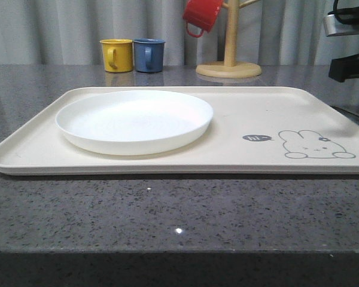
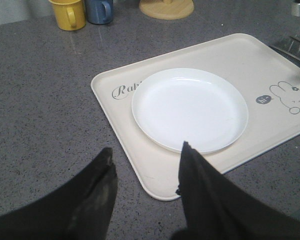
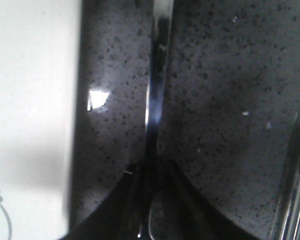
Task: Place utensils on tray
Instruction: 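Grasp the steel fork with the right gripper and lift it, then lower the fork onto the tray beside the plate and release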
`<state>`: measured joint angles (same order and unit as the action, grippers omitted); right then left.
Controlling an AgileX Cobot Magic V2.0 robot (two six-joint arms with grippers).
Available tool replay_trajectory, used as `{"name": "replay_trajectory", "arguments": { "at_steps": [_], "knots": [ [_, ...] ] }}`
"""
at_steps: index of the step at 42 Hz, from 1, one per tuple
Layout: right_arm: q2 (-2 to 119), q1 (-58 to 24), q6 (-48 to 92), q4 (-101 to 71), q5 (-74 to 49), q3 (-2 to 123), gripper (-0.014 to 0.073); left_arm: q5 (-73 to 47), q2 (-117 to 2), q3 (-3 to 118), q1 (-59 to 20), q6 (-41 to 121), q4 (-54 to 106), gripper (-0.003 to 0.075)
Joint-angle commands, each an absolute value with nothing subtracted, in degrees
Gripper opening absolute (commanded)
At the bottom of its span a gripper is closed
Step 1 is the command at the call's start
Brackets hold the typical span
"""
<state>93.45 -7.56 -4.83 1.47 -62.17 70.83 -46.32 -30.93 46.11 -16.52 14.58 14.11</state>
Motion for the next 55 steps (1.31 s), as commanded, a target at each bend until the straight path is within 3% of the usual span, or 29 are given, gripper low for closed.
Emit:
{"name": "replay_trajectory", "arguments": {
  "at_steps": [1,15,29,43,55],
  "knots": [
    [91.5,-7.1,-5.1,1.0,-61.9,72.6,0.0045,-42.4,-31.2,47.6,-17.0,14.5,15.0,0.0295],
    [90.7,-7.1,-5.1,1.3,-63.2,73.4,0.0015,-42.4,-31.2,47.6,-17.0,14.5,15.0,0.0295],
    [86.0,-10.9,-5.7,-0.6,-70.8,84.2,0.0015,-42.4,-31.2,47.6,-17.0,14.5,15.0,0.0295],
    [93.7,-22.6,-20.8,-1.7,-73.2,90.5,0.0018,-42.4,-31.2,47.6,-17.0,14.5,15.0,0.0295],
    [101.8,-26.9,-31.3,-1.6,-72.5,92.7,0.0019,-42.3,-31.2,47.6,-17.0,14.5,15.0,0.0295]
  ]
}}
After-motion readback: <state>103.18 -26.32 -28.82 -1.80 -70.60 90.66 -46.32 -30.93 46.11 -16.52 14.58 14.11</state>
